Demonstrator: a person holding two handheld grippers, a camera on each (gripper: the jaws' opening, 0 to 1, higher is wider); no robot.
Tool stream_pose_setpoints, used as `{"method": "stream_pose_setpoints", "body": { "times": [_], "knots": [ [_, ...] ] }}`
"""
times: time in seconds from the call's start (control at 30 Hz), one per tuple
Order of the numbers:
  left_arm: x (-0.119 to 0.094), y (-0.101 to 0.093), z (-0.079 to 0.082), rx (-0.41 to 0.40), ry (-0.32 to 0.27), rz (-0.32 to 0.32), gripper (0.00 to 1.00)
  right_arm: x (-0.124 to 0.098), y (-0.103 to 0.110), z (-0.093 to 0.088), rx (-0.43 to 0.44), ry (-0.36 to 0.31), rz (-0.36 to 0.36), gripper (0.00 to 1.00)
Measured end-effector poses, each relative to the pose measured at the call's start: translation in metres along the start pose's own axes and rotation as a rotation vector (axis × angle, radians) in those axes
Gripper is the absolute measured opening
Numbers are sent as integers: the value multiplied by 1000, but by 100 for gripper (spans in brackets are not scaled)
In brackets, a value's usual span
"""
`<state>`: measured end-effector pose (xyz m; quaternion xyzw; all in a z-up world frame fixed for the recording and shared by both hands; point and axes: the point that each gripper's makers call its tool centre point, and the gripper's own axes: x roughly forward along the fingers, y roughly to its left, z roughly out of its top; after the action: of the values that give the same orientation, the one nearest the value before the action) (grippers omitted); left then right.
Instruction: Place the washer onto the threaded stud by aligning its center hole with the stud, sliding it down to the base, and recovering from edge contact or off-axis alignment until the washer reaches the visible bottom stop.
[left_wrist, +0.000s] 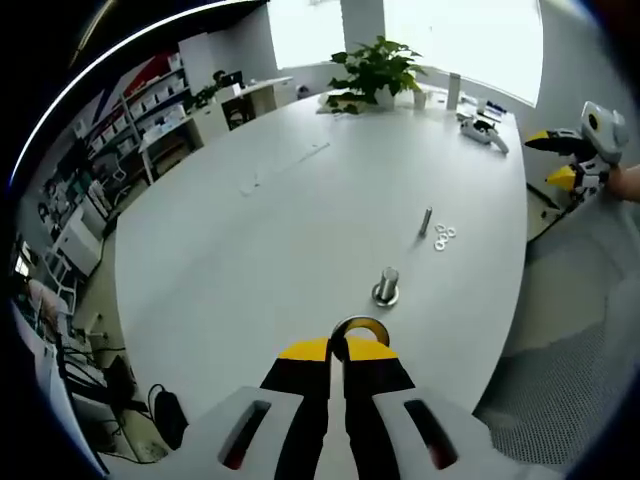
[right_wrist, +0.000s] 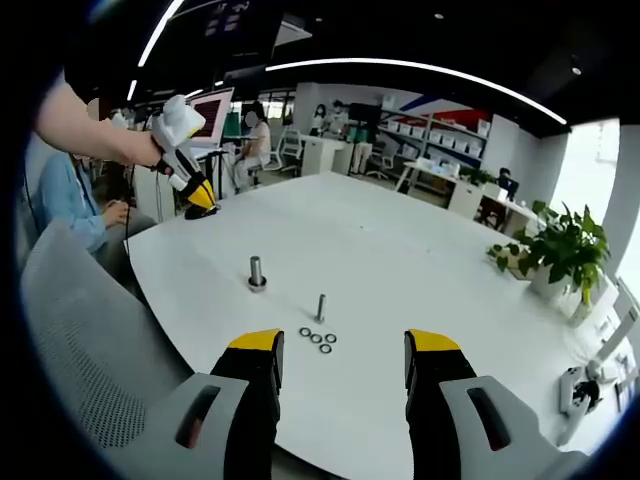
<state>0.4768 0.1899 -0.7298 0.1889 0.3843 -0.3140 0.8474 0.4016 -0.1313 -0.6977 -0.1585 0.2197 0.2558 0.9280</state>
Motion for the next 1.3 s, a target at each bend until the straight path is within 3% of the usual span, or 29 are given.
{"method": "stream_pose_setpoints", "body": {
  "times": [0.9,1.3],
  "knots": [
    [34,-10,37,67,35,-70,1,-3,3,9,11,-23,1,51],
    [58,-30,39,97,104,-126,1,-4,1,9,27,-29,-2,51]
  ]
}}
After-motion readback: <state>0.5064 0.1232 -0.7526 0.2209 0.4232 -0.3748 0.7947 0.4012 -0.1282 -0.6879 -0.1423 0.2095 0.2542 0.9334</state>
